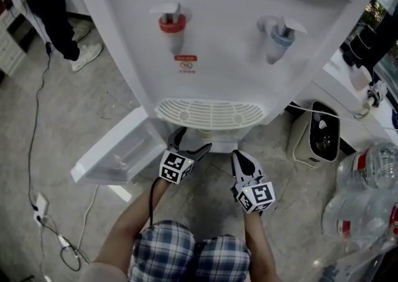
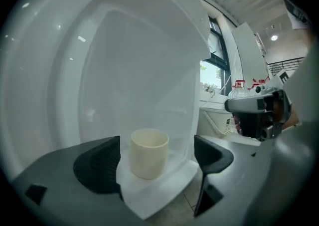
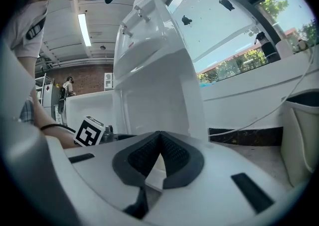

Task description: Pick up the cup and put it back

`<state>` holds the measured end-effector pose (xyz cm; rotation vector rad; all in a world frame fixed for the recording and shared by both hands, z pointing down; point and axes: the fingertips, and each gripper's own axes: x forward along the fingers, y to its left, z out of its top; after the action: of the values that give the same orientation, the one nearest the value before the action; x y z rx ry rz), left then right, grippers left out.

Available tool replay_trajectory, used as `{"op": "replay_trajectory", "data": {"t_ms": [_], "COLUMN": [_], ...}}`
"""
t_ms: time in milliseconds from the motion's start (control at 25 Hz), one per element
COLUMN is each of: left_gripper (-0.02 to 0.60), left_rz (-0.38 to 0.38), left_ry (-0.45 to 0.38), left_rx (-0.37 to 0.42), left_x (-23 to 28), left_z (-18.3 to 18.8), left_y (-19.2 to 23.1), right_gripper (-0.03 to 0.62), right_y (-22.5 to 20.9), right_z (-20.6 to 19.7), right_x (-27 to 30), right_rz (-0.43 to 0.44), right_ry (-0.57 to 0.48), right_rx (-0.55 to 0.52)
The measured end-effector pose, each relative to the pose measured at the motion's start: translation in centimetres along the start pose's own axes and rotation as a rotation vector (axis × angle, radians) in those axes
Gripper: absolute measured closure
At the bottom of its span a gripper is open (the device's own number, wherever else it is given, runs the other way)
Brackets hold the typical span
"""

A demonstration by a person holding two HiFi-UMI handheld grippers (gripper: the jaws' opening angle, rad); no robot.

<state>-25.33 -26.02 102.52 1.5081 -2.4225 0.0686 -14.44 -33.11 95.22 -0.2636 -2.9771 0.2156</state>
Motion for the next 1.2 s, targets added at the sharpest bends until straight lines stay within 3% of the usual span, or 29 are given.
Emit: {"op": "replay_trajectory", "data": {"t_ms": [440,880,1200], "left_gripper": [0.137,0.138,0.147], "left_rz": [0.053,0.033,0.056], "left_ry": [0.048,0.089,0.105], "left_rx": [0.030,-0.026,0.003], "left_x": [5.4,7.3,8.1], "left_z": [-1.2,-2.8,-2.9], "left_y": [1.6,1.8,2.1], "right_gripper": [0.577,0.577,0.577], "right_y": [-0.5,-0.4,-0.5], "right_z": [-0.2,-0.4,-1.0], "right_x": [0.0,-0.2,-0.1], "right_rz": [-0.007,-0.007,-0.010], "right_ry": [-0.006,-0.013,-0.006], "right_rx": [0.023,0.045,0.059]}}
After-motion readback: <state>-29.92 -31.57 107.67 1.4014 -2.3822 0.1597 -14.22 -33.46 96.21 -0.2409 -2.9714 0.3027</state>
